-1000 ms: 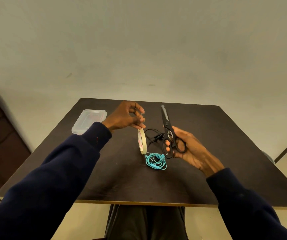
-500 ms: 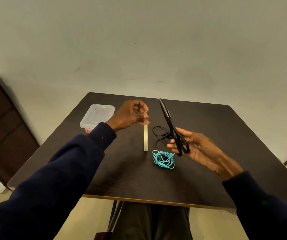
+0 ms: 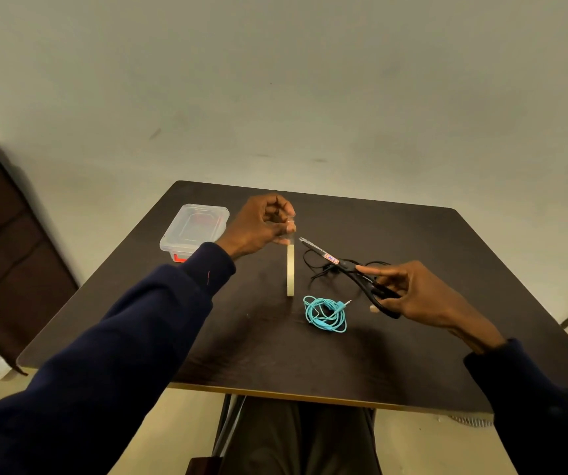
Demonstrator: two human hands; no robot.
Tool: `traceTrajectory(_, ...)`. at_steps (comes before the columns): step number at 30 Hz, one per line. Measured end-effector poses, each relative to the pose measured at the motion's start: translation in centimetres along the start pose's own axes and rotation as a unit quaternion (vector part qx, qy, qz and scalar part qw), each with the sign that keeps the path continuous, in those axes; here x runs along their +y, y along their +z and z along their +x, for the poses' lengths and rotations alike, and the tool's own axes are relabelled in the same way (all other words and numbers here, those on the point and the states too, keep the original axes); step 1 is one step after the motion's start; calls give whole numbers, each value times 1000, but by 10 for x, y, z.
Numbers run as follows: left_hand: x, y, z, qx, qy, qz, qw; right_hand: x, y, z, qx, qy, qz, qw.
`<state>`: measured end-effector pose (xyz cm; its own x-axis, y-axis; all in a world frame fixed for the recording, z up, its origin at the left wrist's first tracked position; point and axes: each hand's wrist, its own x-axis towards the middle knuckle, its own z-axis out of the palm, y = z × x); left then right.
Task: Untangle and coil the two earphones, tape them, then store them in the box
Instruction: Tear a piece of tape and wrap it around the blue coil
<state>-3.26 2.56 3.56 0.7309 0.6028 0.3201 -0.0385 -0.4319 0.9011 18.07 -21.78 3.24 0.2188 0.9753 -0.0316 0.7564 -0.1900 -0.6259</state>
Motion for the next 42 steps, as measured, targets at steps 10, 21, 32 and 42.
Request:
traceTrajectory(10, 1, 2, 0, 3, 23, 21, 1000, -8, -9, 12, -2, -29, -20, 999)
traceTrajectory(21, 2, 6, 0, 1, 22, 21, 1000, -24, -12, 23, 48, -46, -56, 996)
traceTrajectory(32, 5, 8, -2, 21, -7, -8, 1000, -22, -10, 28, 69, -30, -85, 994)
traceTrajectory(42, 4, 12, -5, 47, -77, -172, 981, -22, -10, 26, 78, -18, -71, 994)
